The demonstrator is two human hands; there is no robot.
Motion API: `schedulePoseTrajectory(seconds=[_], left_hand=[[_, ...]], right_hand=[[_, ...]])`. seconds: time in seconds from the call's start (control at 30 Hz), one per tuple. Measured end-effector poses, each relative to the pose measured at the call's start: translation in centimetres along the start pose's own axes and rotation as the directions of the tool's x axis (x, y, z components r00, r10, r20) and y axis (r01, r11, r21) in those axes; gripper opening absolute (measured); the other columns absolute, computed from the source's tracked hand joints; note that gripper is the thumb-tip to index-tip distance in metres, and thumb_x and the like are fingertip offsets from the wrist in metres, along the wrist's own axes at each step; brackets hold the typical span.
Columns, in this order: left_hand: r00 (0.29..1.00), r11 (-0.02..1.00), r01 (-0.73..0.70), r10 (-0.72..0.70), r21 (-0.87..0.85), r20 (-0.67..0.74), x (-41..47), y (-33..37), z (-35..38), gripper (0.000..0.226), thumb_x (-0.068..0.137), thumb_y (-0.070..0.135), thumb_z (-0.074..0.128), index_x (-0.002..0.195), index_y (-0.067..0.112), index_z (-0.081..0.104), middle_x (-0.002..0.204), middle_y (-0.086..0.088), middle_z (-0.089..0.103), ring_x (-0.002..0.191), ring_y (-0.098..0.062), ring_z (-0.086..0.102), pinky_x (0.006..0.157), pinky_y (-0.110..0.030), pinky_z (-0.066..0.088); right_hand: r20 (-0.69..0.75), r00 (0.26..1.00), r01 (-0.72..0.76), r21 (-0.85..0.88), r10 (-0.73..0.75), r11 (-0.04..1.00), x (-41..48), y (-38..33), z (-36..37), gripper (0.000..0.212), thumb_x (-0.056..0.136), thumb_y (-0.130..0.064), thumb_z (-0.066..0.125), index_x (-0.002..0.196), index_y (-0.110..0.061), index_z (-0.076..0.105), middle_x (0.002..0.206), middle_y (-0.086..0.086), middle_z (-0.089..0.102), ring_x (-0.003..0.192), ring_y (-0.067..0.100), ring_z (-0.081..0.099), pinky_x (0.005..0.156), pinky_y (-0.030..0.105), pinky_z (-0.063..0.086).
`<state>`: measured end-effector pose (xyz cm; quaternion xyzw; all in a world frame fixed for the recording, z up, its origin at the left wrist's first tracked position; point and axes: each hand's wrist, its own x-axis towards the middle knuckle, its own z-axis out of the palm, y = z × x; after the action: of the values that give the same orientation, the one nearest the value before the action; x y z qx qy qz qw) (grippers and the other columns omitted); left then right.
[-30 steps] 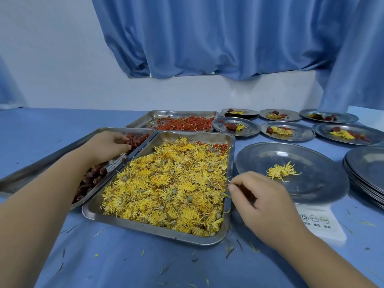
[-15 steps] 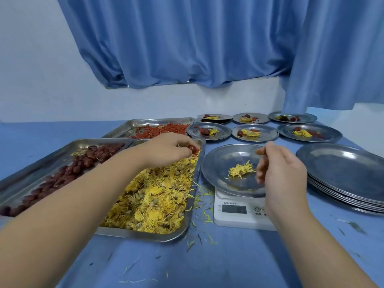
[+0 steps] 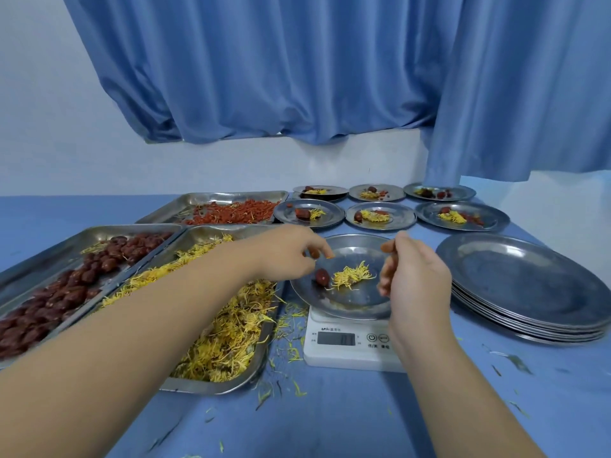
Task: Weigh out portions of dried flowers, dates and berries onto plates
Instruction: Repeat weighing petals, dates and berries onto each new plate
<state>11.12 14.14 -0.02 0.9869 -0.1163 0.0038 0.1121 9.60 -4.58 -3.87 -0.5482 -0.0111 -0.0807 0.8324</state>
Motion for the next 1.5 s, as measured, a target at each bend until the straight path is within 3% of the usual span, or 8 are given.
schedulePoseTrajectory(seconds=[0.1, 0.27, 0.43, 0.6, 1.0, 1.2, 1.3, 1.5], left_hand=[[0.999, 0.999, 0.034, -0.035, -0.019, -0.037, -0.8, -1.0, -1.0, 0.039, 0.089, 0.012, 0.052, 0.120, 0.031, 0.064, 0.119, 0.006, 0.060, 0.106, -0.010, 0.054, 0.091, -0.031, 0.046], [0.988, 0.992, 0.101, -0.108, -0.068, -0.109, -1.9, -4.2, -2.4, 0.031, 0.090, 0.017, 0.055, 0.114, 0.036, 0.063, 0.115, 0.008, 0.061, 0.097, 0.000, 0.055, 0.075, -0.018, 0.043], [0.957, 0.970, 0.229, -0.239, -0.075, -0.164, -1.9, -8.3, -4.0, 0.024, 0.092, 0.022, 0.055, 0.110, 0.035, 0.063, 0.115, 0.009, 0.063, 0.100, -0.011, 0.060, 0.089, -0.035, 0.050], [0.866, 0.907, 0.380, -0.418, -0.184, -0.273, -0.2, -14.1, -5.2, 0.027, 0.091, 0.015, 0.055, 0.113, 0.029, 0.064, 0.109, 0.009, 0.062, 0.086, -0.004, 0.060, 0.063, -0.018, 0.040], [0.862, 0.865, 0.501, -0.497, 0.025, -0.098, 11.2, -22.4, -4.0, 0.032, 0.099, 0.030, 0.047, 0.124, 0.020, 0.063, 0.137, -0.004, 0.057, 0.121, -0.021, 0.052, 0.106, -0.037, 0.036], [0.841, 0.843, 0.528, -0.536, 0.104, 0.076, 15.6, -22.4, -1.3, 0.038, 0.098, 0.013, 0.041, 0.129, 0.014, 0.061, 0.140, -0.009, 0.054, 0.114, -0.022, 0.052, 0.105, -0.040, 0.037], [0.796, 0.820, 0.526, -0.568, 0.228, 0.209, 16.3, -21.7, -0.8, 0.043, 0.099, 0.013, 0.037, 0.139, 0.022, 0.052, 0.148, -0.003, 0.046, 0.131, -0.025, 0.044, 0.110, -0.041, 0.032], [0.791, 0.816, 0.531, -0.574, 0.231, 0.210, 17.0, -20.9, -1.6, 0.038, 0.092, 0.002, 0.042, 0.115, 0.016, 0.069, 0.096, -0.008, 0.067, 0.069, -0.019, 0.054, 0.063, -0.027, 0.047]], right_hand=[[0.039, 0.999, -0.021, -0.041, 0.022, 0.999, -0.1, 0.2, 0.1, 0.034, 0.095, -0.029, 0.050, 0.064, -0.017, 0.059, 0.046, -0.005, 0.045, 0.040, 0.008, 0.038, 0.039, 0.023, 0.032], [0.123, 0.990, -0.064, -0.042, 0.069, 0.997, -0.6, 0.6, 0.7, 0.038, 0.096, -0.032, 0.050, 0.062, -0.018, 0.060, 0.048, -0.001, 0.044, 0.041, 0.011, 0.035, 0.039, 0.022, 0.031], [0.379, 0.860, -0.400, 0.082, 0.343, 0.913, 2.5, -0.4, 2.7, 0.021, 0.095, -0.024, 0.051, 0.082, -0.010, 0.059, 0.051, 0.000, 0.046, 0.041, 0.010, 0.038, 0.037, 0.021, 0.029], [0.454, 0.855, -0.168, -0.217, 0.251, 0.962, 8.9, -2.6, 5.4, 0.013, 0.092, -0.021, 0.056, 0.085, -0.011, 0.063, 0.058, 0.001, 0.058, 0.046, 0.013, 0.045, 0.040, 0.022, 0.034], [0.489, 0.837, 0.062, -0.531, 0.245, 0.845, 15.8, 0.1, 5.6, 0.017, 0.088, -0.025, 0.062, 0.075, -0.018, 0.070, 0.066, 0.003, 0.067, 0.054, 0.015, 0.057, 0.050, 0.029, 0.044], [0.513, 0.831, 0.098, -0.516, 0.216, 0.851, 15.9, 0.3, 6.1, 0.021, 0.086, -0.025, 0.061, 0.068, -0.019, 0.071, 0.061, 0.001, 0.066, 0.052, 0.013, 0.057, 0.050, 0.026, 0.044], [0.514, 0.831, 0.110, -0.530, 0.215, 0.841, 15.8, 0.4, 6.0, 0.022, 0.086, -0.025, 0.061, 0.067, -0.020, 0.071, 0.061, 0.000, 0.066, 0.052, 0.012, 0.057, 0.051, 0.027, 0.045], [0.514, 0.834, 0.132, -0.540, 0.202, 0.831, 15.6, -0.2, 6.1, 0.022, 0.088, -0.024, 0.060, 0.071, -0.014, 0.070, 0.059, -0.001, 0.066, 0.051, 0.011, 0.056, 0.048, 0.024, 0.046]])
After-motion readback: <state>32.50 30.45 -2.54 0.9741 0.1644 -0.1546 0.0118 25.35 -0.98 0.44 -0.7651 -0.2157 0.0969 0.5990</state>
